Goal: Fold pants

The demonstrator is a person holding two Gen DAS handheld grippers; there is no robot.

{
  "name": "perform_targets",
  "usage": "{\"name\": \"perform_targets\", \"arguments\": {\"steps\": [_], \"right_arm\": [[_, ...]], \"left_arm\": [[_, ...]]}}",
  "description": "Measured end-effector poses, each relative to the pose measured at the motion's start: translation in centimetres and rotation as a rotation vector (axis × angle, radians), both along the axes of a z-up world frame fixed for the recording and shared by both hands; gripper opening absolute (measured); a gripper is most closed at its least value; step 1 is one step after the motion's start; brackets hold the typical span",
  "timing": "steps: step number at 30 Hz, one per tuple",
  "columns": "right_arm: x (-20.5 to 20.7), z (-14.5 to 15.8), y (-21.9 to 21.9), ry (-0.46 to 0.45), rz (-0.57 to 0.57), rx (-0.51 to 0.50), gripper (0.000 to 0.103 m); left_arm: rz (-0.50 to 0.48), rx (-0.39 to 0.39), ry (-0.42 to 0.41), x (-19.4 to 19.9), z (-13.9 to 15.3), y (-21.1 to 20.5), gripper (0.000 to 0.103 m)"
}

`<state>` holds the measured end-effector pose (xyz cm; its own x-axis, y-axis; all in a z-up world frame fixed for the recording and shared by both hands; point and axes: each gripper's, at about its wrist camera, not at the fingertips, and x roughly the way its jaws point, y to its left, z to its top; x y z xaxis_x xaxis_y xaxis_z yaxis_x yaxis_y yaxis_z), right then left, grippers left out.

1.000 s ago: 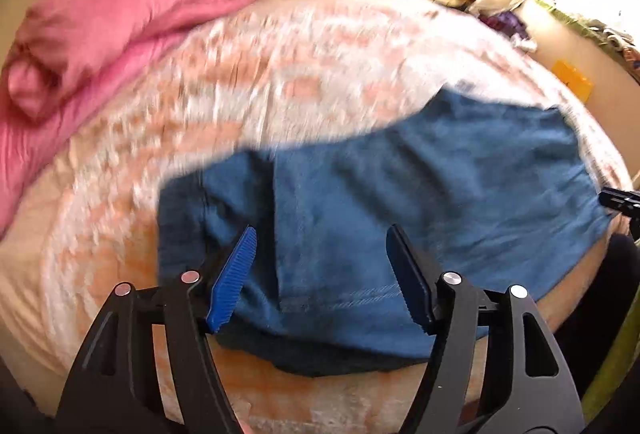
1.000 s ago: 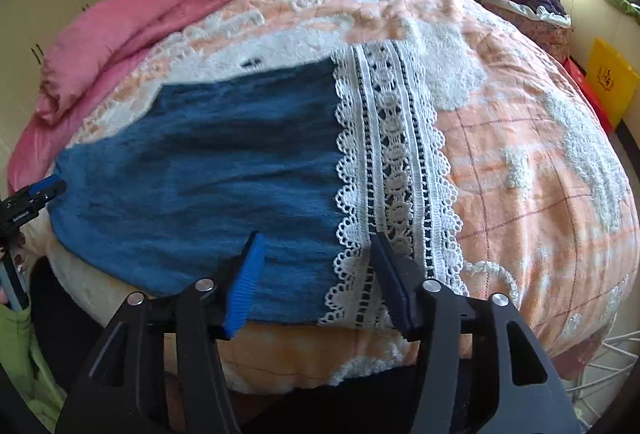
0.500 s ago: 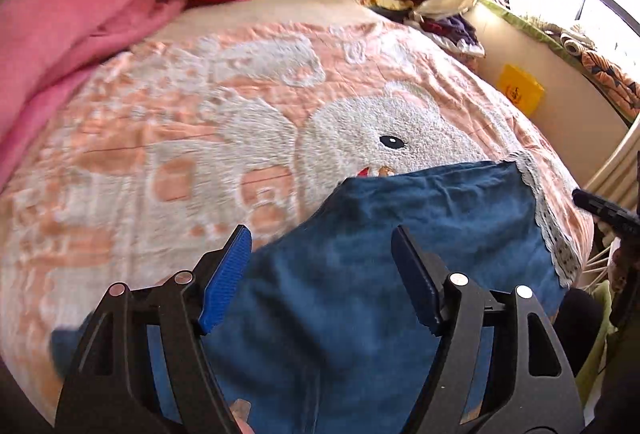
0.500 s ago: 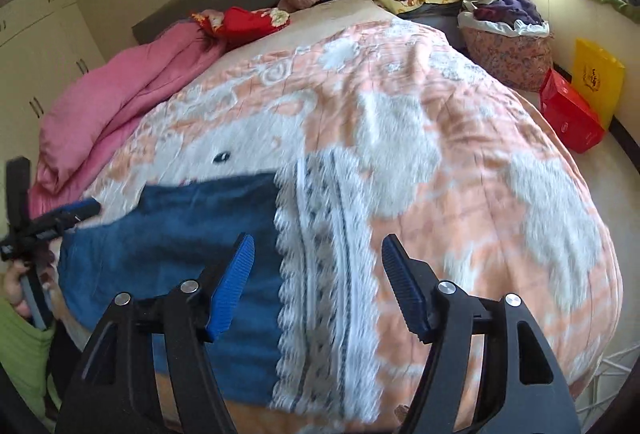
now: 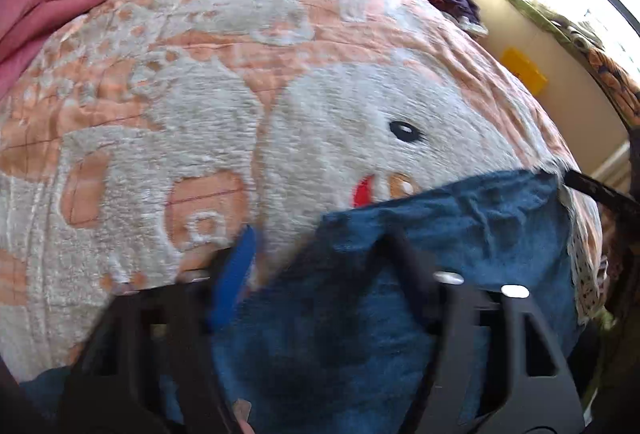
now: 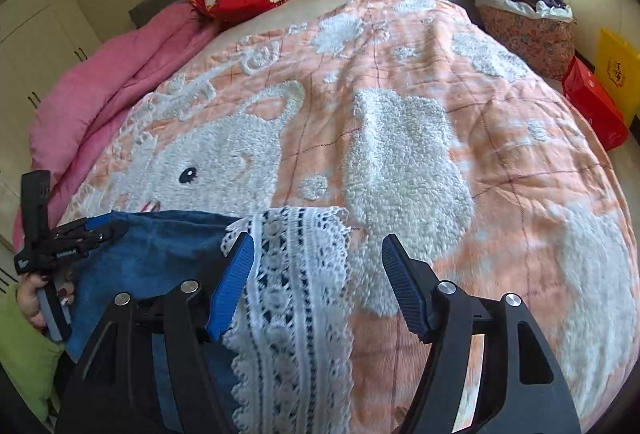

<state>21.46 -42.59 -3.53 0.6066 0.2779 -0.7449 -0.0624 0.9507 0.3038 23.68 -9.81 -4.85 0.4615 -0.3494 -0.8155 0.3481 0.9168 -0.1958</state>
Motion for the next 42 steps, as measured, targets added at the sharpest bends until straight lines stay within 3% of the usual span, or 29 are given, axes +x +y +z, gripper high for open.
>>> {"name": "perform_targets", "arguments": {"steps": [1,5,7,8,12,16,20,22,25,27,29,35,39,42], "right_arm": [[0.2,-0.2,0.0,0.005,0.007,0.006,0.065],[1.2,-1.6,-0.3,0.029,0.024,0.07,0.065],[1.0,-1.9,-0.2,0.02,0.044,0.08,0.046],[0.8,-2.0,-0.1,0.016,0.065,0.104,0.024],[0.0,-0.5,-0.2,-0.058,0.077,0.154,0.017],[0.7,1.1,0.1,-0.129,0.073,0.07,0.017],[2.4,-0.7,1.5,-0.07,0.072,-0.078,0.019],[2.6,-1.6,1.7,-0.056,0.06,-0.094,0.021],[2.3,-1.8,1.4,-0.065,0.033,-0.103,0.032],[1.8,-1.7,1.2,-0.072,0.001,-0.132,0.051],[1.5,-1.1,0.9,-0.081,-0.036,-0.158,0.058],[-2.2,1.7,0.4,-0.149,-0.104,-0.197,0.058],[-5.3,2.9,1.6,-0.175,-0.071,-0.235,0.058],[-6.7,3.0,3.9,-0.176,0.008,-0.251,0.058]], "left_arm": [[-0.024,-0.016,0.003,-0.3,0.0,-0.4,0.012],[-0.049,-0.007,-0.011,-0.6,0.2,-1.0,0.002],[-0.042,-0.024,-0.024,-0.6,0.6,-0.7,0.001],[-0.036,-0.036,-0.035,-0.5,0.9,-0.5,0.001],[-0.034,-0.037,-0.071,-0.3,2.0,-0.6,0.0],[-0.027,0.002,-0.095,0.4,1.9,-1.4,0.0],[-0.006,0.058,-0.091,1.3,0.2,-2.1,0.001],[0.006,0.073,-0.089,1.5,-0.6,-2.0,0.004],[0.019,0.054,-0.09,1.6,-1.0,-1.4,0.006],[0.028,0.04,-0.092,1.5,-0.7,-1.1,0.009],[0.054,0.04,-0.105,0.9,0.3,-0.6,0.019],[0.163,0.024,-0.21,-2.6,4.9,2.8,0.042],[0.238,0.018,-0.247,-6.1,6.3,5.8,0.055],[0.269,0.015,-0.205,-8.7,5.6,7.5,0.06]]}}
